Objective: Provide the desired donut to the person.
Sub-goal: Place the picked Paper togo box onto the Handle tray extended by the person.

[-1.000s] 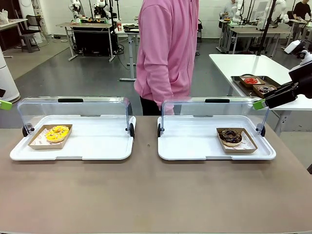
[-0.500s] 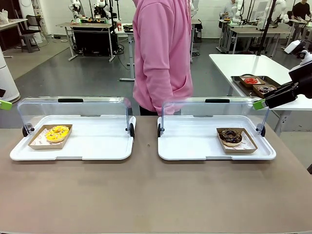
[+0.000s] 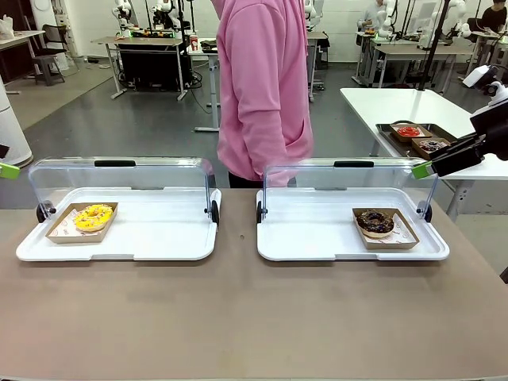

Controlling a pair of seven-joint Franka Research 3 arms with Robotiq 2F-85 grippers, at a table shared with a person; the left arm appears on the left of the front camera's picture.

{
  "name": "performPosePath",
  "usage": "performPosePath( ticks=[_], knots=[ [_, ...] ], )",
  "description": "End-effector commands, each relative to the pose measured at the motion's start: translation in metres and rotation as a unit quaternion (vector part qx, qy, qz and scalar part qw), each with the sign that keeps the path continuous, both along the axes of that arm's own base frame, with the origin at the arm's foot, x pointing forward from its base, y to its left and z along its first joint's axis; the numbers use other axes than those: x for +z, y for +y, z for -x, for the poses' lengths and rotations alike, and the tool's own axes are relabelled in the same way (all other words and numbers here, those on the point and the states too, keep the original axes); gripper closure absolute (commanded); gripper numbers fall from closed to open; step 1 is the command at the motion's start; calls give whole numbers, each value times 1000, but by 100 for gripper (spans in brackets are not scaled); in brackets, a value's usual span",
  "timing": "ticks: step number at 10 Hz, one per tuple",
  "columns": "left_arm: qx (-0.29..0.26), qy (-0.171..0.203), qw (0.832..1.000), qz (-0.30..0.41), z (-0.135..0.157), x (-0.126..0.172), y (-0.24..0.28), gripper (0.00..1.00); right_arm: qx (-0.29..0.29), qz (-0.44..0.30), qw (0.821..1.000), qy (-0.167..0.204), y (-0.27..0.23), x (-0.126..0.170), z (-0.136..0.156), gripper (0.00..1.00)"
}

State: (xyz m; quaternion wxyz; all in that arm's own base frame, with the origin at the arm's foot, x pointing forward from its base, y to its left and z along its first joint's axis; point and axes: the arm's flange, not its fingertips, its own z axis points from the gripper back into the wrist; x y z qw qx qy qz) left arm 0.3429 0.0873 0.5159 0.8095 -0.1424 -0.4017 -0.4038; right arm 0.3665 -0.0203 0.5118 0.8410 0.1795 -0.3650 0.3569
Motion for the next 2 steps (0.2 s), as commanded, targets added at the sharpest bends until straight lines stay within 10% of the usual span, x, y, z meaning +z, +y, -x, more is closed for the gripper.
performPosePath(
  ticks=[1, 2],
  knots=[
    [3, 1, 1000, 1, 0, 0, 1, 0, -9, 7, 1000, 5, 2, 0, 2, 0],
    [3, 1, 1000, 1, 0, 0, 1, 0, -9, 7, 1000, 5, 2, 0, 2, 0]
  ],
)
